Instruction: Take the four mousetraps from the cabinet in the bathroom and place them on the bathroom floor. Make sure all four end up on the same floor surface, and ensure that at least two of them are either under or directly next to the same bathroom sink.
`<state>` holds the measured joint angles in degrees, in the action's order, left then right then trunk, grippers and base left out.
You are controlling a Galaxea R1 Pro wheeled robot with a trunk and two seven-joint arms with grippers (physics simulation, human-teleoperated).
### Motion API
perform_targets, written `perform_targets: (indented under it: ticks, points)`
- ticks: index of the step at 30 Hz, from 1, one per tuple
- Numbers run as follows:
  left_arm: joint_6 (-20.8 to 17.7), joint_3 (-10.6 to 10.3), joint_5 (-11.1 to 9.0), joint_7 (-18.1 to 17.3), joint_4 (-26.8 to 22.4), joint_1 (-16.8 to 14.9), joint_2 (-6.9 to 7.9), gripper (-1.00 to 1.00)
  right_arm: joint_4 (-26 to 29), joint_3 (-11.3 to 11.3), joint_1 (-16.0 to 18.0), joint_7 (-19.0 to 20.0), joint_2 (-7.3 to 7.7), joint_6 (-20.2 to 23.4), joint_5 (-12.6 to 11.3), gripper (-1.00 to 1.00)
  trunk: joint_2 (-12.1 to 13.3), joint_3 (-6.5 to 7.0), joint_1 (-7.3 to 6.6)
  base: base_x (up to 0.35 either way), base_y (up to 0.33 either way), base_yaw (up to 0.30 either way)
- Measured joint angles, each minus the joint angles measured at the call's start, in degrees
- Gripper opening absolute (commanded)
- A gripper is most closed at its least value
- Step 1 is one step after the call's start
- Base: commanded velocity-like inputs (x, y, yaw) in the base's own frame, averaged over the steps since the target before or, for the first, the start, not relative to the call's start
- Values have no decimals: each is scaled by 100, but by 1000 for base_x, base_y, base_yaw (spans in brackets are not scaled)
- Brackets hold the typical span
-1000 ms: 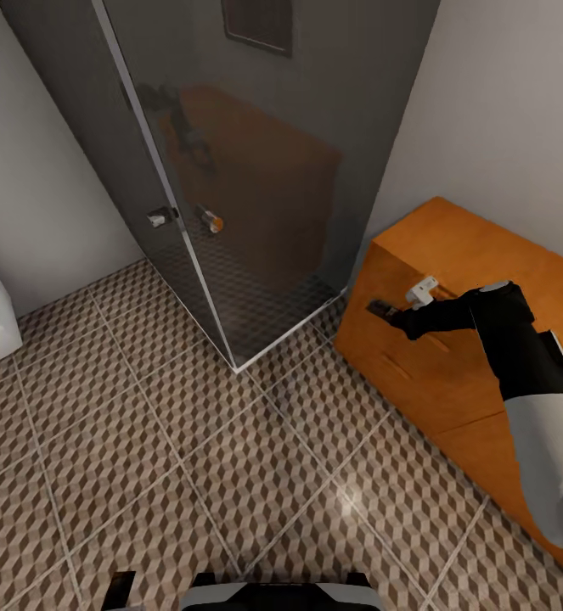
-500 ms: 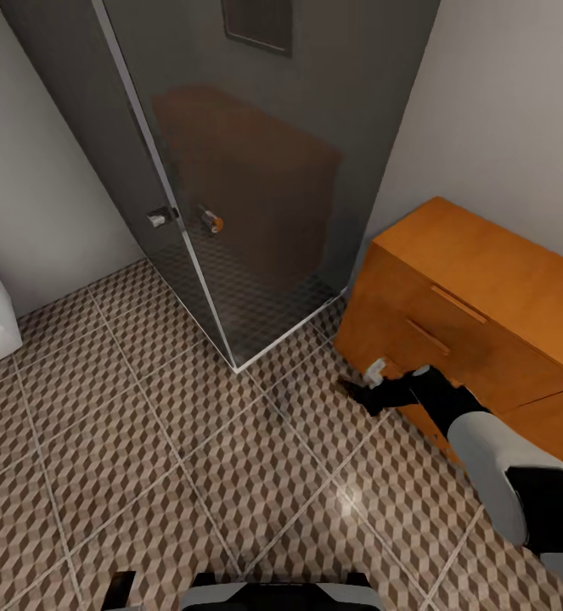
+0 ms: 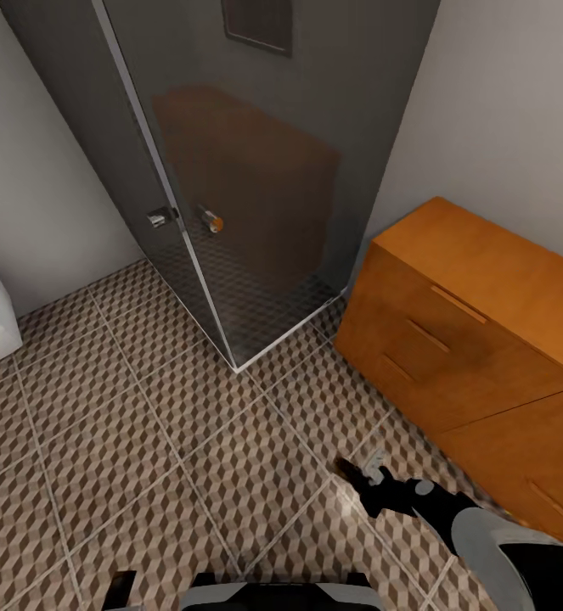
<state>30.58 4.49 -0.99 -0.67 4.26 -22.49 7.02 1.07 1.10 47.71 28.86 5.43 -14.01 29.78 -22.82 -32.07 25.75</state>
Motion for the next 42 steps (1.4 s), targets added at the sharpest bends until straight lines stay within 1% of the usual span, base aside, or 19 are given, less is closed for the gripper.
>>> perform_targets:
  ticks: [2, 4, 6, 7, 9, 10, 12, 15, 16, 17, 18, 19, 22, 24, 25, 30, 33, 38, 42]
  points:
    - [5, 1, 0, -3, -2, 0, 0, -100, -1, -8, -273, -222, 9, -124, -336, -100, 0, 0, 0, 0, 0, 0]
    - [18, 5, 4, -4, -11, 0, 0, -100, -1, -11, -555, -430, 16, -321, -798, -100, 0, 0, 0, 0, 0, 0]
    - [20, 6, 12, -1, -22, 0, -14, -100, -7, -12, -833, -694, 14, -638, -1237, -100, 0, 0, 0, 0, 0, 0]
    - [15, 9, 15, 0, -27, 0, -23, -100, -7, -19, -931, -818, 12, -726, -1337, -100, 0, 0, 0, 0, 0, 0]
    - [6, 21, 21, 4, -45, 0, -49, -100, -8, -14, -1155, -1091, 9, -829, -1437, -100, 0, 0, 0, 0, 0, 0]
    - [2, 25, 29, 8, -103, 0, -92, -100, -8, -16, -1281, -1292, 5, -904, -1476, -100, 0, 0, 0, 0, 0, 0]
    - [4, 34, 28, 16, -289, -5, -145, -100, -11, -26, -1403, -1577, -11, -1098, -1506, -100, -1, 0, 1, 0, 0, 0]
    - [-56, 52, 40, 22, -664, -7, -218, -100, -14, -27, -1580, -2109, -89, -1427, -1513, -100, -1, 0, 1, 0, 0, 0]
    - [-151, 47, 45, 22, -823, -7, -260, -100, -14, -27, -1639, -2380, -137, -1571, -1511, -100, -1, 0, 1, 0, 0, 0]
    - [-501, 50, 47, 18, -1159, -7, -326, -100, -14, -23, -1767, -2971, -259, -1884, -1542, -100, -2, 0, 1, 0, 0, 0]
    - [-731, 66, 43, 19, -1359, -8, -345, -100, -13, -27, -1830, -3294, -337, -2052, -1576, -100, -1, 0, 1, 0, 0, 0]
    - [-851, 68, 43, 20, -1465, -7, -351, -100, -13, -29, -1855, -3461, -377, -2135, -1588, -100, -1, 0, 1, 0, 0, 0]
    - [-1446, 57, 46, 13, -2009, -8, -370, -100, -13, -31, -1948, -4443, -590, -2570, -1585, -100, -1, 0, 1, 0, 0, 0]
    - [-1621, 43, 54, 1, -2177, -7, -373, -100, -9, -34, -1977, -4949, -668, -2796, -1590, -100, -1, 0, 1, 0, 0, 0]
    - [-1659, 33, 58, -2, -2219, -7, -374, -100, -4, -31, -1984, -5089, -692, -2857, -1589, -100, -1, 0, 1, 0, 0, 0]
    - [-1628, 6, 65, -25, -2225, -7, -372, -100, 7, -21, -1995, -5285, -818, -2929, -1582, -100, -1, 0, 1, 0, 0, 0]
    - [-1313, 0, 66, -32, -2007, -6, -368, -100, 12, -12, -1997, -5312, -913, -2933, -1573, -100, -1, 0, 1, 0, 0, 0]
    - [-1033, -5, 72, -34, -1691, -6, -367, -100, 16, -27, -1997, -5317, -935, -2938, -1580, -100, -1, 0, 1, 0, 0, 0]
    - [-1004, -5, 67, -31, -1610, -6, -367, -100, 12, -28, -1997, -5321, -943, -2939, -1584, -100, -1, 0, 1, 0, 0, 0]
